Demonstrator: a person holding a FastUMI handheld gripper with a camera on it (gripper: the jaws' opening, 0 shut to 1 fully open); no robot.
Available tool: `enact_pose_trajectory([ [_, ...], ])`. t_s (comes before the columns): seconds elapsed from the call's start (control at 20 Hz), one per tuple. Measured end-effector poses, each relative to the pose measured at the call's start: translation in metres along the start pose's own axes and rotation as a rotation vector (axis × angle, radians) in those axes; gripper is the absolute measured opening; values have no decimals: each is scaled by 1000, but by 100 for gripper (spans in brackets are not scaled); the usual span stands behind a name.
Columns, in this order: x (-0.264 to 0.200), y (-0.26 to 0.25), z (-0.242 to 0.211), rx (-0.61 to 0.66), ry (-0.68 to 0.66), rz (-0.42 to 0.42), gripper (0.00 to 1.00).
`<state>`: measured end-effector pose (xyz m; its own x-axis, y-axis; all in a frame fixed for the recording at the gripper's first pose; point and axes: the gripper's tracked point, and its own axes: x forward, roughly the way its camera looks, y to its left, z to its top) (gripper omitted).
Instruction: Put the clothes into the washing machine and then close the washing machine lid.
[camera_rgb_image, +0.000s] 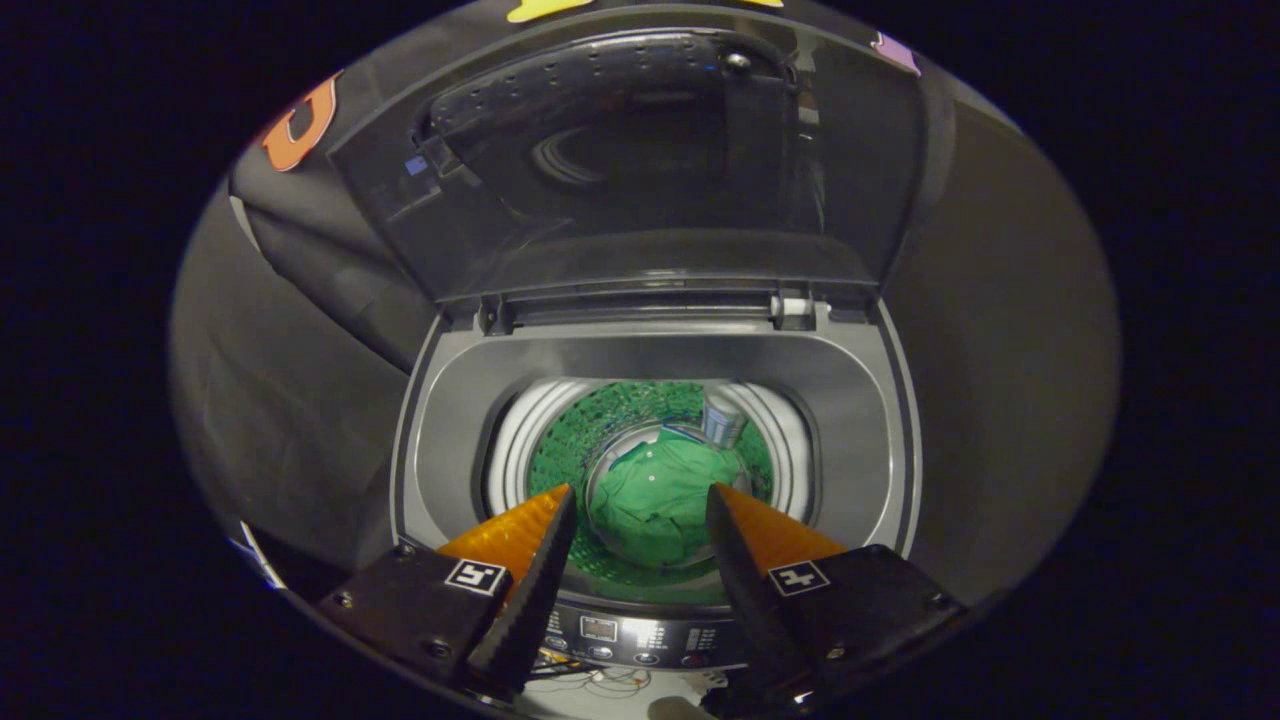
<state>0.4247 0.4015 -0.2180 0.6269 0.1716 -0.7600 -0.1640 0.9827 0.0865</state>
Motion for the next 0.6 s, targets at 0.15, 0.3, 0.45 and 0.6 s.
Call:
enact_pose_trajectory([
  [0.15,-12,0,6,-12,-30,-3,81],
  [0.3,-26,-1,16,-27,-71,-4,81],
  [0.45,-45,2,33,-33,-118,2,81],
  [0.6,-68,4,55,-33,-169,7,81],
])
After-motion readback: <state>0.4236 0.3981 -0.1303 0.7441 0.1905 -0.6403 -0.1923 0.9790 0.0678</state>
